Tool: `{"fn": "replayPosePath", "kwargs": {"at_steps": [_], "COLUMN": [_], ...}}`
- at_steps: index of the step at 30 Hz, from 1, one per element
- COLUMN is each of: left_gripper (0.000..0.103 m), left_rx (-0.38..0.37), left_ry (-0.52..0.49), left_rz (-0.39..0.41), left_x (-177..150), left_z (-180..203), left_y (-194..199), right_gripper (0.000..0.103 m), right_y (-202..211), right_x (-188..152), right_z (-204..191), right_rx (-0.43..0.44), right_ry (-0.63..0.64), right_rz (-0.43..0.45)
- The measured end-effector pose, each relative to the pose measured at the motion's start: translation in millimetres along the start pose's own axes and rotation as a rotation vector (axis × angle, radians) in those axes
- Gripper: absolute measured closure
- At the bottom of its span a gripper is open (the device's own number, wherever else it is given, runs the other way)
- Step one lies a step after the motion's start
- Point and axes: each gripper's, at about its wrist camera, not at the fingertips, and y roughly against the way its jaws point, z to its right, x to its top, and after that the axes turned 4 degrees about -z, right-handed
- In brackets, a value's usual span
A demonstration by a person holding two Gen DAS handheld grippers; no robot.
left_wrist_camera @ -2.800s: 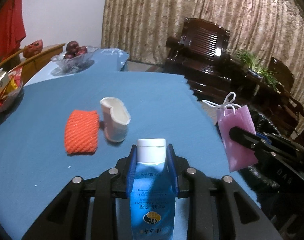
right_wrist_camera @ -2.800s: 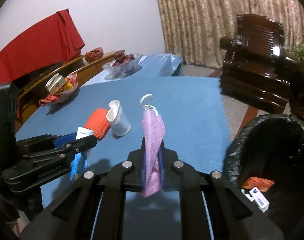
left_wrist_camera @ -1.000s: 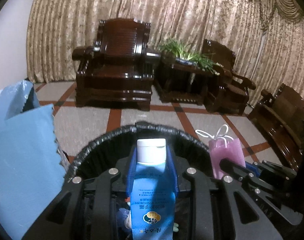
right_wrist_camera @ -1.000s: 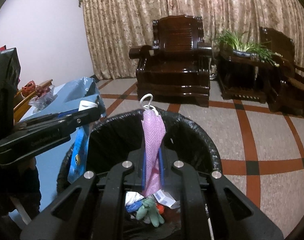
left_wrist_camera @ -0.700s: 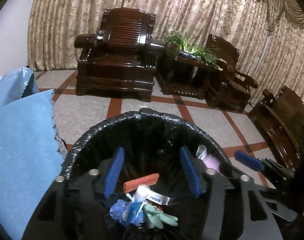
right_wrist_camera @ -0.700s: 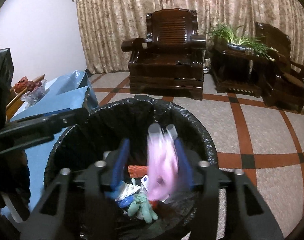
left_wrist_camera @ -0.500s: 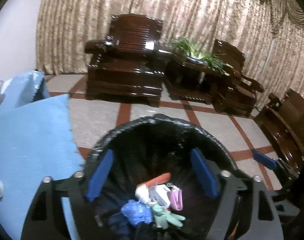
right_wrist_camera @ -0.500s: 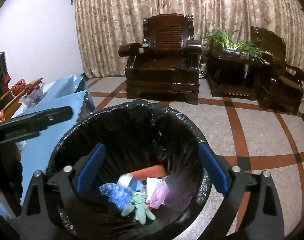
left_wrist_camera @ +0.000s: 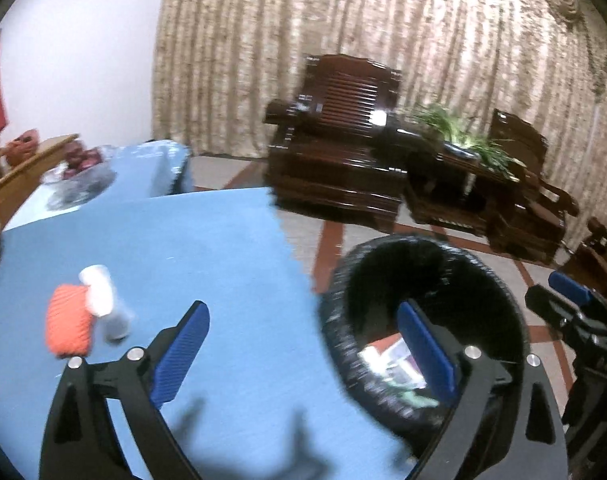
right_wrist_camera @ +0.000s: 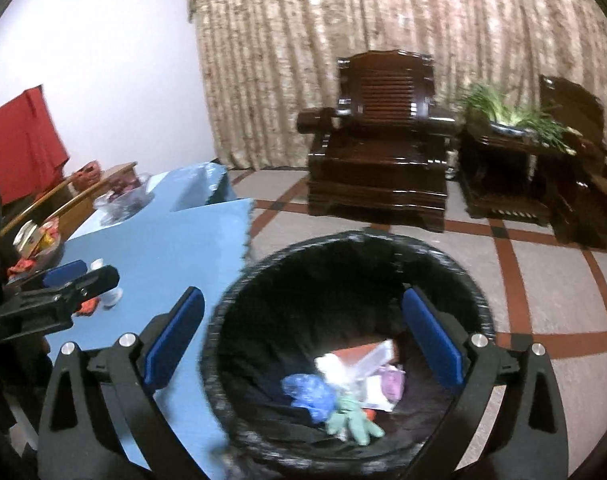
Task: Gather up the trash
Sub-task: 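Move both tools back to the white paper cup and orange mesh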
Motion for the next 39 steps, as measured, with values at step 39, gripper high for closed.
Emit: {"fn": "replayPosePath", "kwargs": {"at_steps": [39], "left_gripper": [0.011], "left_rx": [0.353], "left_ry": [0.266], "left_rz": [-0.003], "left_x": [-67], "left_z": [-263], "left_y": [32], "right_gripper": [0.007], "right_y": [-172], "right_x": [-15], "right_z": [-278], "right_rx": [0.298], "right_ry": [0.286], "right_rz": [-0.171]}}
